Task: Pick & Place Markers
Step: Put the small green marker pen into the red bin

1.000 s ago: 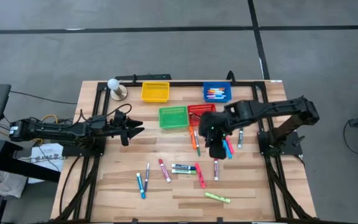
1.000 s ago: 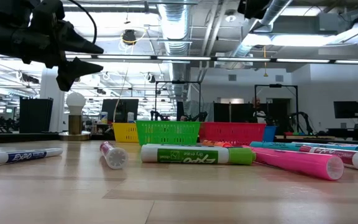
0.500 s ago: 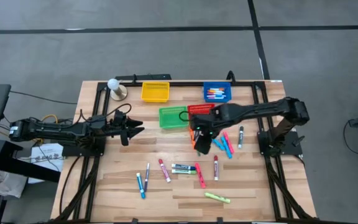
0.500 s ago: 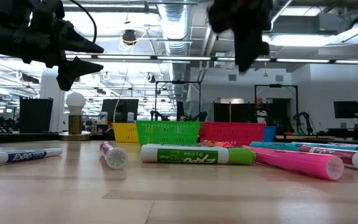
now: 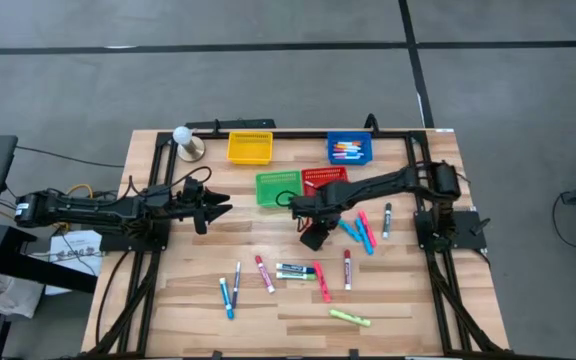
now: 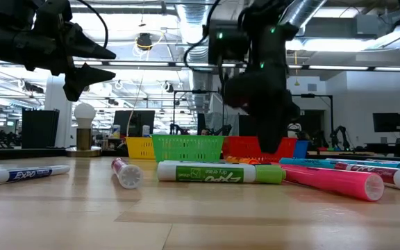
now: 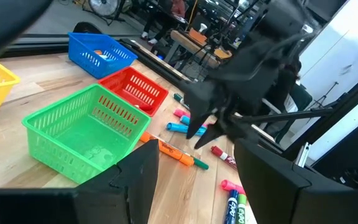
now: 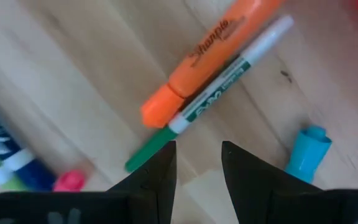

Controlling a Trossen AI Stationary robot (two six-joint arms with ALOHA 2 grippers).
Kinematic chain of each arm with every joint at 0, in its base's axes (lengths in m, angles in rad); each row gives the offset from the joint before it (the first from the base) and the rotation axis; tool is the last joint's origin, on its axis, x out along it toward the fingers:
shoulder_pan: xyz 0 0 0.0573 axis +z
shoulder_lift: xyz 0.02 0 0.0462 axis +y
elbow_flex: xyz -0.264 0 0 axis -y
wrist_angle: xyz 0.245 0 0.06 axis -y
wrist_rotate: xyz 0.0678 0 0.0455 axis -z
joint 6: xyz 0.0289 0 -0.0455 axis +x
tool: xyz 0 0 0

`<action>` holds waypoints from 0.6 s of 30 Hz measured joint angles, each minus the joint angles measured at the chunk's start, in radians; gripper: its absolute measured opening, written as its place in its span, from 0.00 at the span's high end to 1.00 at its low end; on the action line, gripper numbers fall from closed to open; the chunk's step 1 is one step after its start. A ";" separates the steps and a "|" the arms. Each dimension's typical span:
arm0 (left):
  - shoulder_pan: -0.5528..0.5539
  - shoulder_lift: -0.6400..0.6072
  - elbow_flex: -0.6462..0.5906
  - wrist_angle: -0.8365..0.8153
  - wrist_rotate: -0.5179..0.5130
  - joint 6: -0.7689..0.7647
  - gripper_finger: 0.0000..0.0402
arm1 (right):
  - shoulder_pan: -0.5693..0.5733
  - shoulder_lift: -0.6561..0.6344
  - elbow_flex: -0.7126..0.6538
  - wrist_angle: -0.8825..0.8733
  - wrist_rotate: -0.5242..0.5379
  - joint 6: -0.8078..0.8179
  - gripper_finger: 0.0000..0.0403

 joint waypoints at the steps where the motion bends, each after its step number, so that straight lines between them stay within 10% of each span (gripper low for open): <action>1: 0.000 0.000 0.000 0.000 0.000 0.000 0.48 | -0.004 0.011 -0.001 -0.003 -0.001 0.006 0.71; 18: 0.000 0.000 0.000 0.000 0.000 0.000 0.48 | -0.009 0.044 0.001 0.061 0.104 0.222 0.71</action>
